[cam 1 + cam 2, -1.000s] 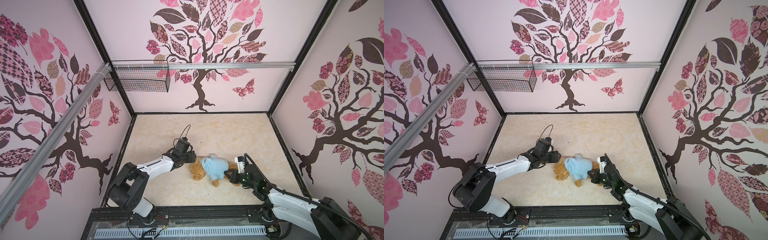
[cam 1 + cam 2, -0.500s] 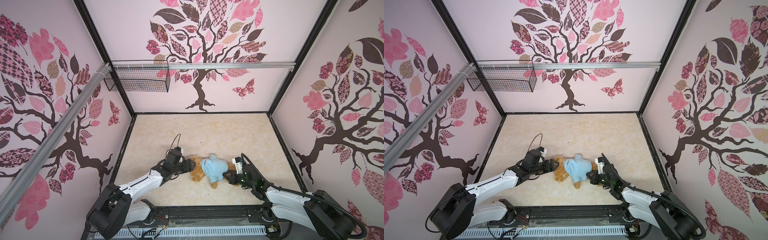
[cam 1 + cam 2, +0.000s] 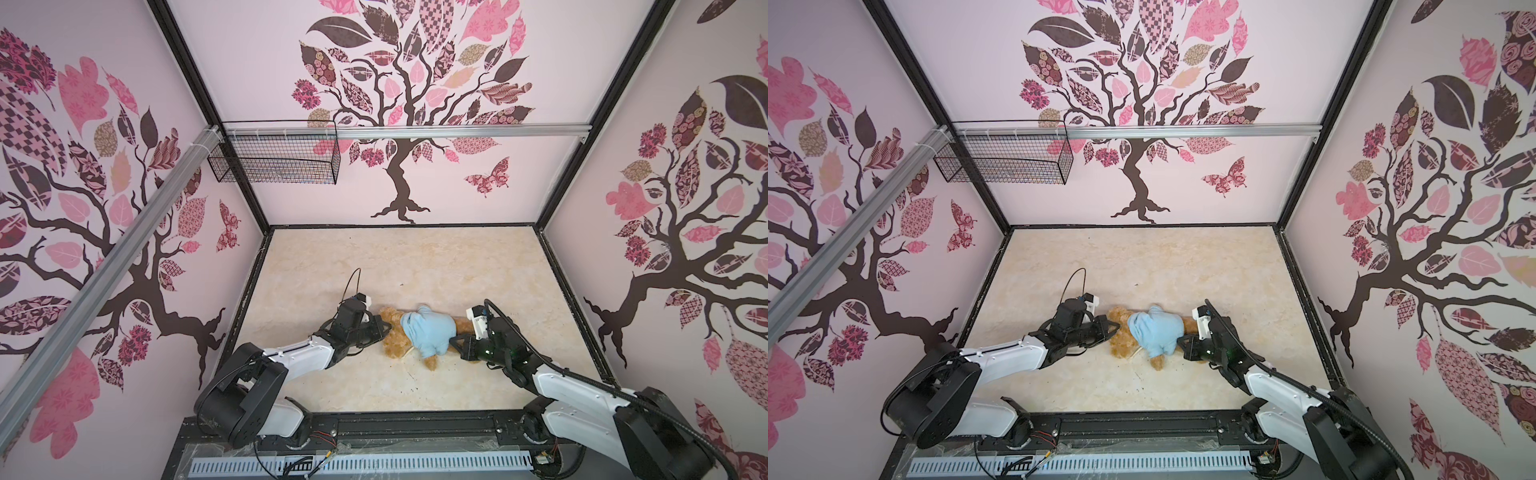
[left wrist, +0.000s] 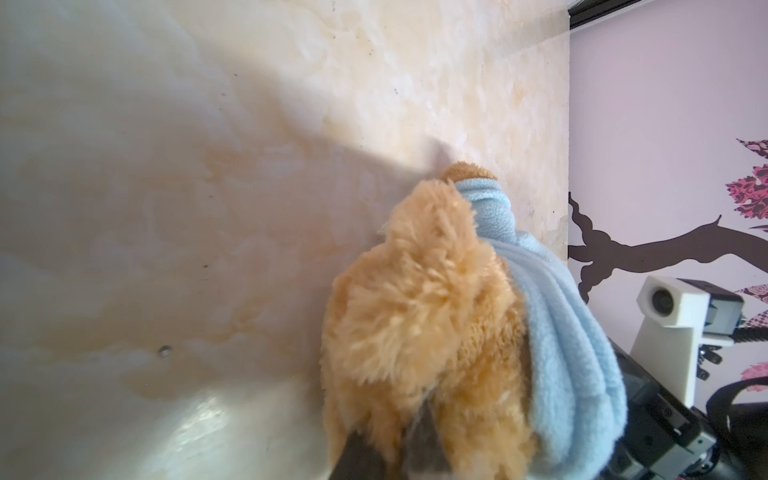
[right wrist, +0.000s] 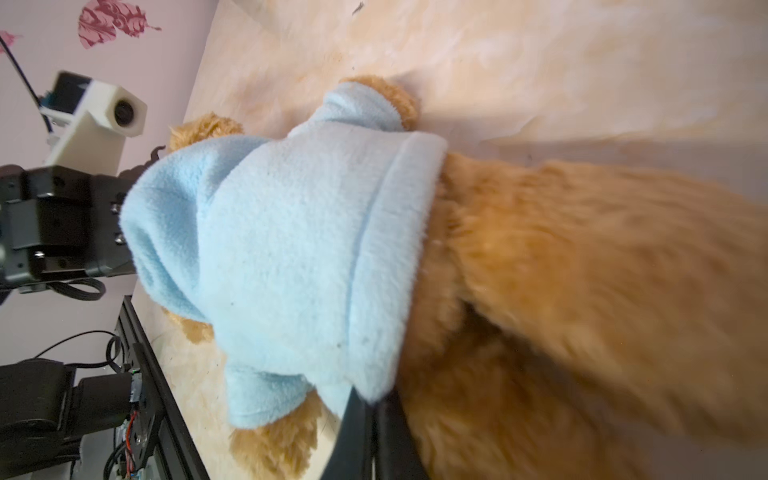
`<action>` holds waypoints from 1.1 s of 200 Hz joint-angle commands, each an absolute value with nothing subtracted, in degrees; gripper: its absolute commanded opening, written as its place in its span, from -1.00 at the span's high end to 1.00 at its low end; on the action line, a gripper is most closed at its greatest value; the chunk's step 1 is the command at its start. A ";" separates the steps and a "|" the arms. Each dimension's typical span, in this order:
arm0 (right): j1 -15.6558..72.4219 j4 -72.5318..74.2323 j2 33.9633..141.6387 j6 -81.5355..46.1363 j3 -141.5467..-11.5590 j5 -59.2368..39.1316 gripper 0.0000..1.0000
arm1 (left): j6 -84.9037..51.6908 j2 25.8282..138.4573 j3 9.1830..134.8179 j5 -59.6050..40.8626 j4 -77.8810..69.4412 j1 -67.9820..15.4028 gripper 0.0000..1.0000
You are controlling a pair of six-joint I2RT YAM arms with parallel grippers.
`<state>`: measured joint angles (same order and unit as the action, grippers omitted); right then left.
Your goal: Dress the teddy bear
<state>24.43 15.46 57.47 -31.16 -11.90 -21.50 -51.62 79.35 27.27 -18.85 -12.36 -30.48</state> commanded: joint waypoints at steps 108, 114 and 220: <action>24.29 5.80 56.33 -21.58 -19.19 -21.29 0.46 | -45.91 73.28 32.76 -22.55 4.63 -25.62 1.00; 26.29 5.84 53.69 -20.55 -19.16 -18.04 0.39 | -45.71 72.63 33.60 -21.65 6.70 -25.62 1.00; 70.10 10.32 65.61 5.88 -30.26 25.19 -0.45 | -43.89 70.40 49.08 -21.93 26.90 -23.15 1.00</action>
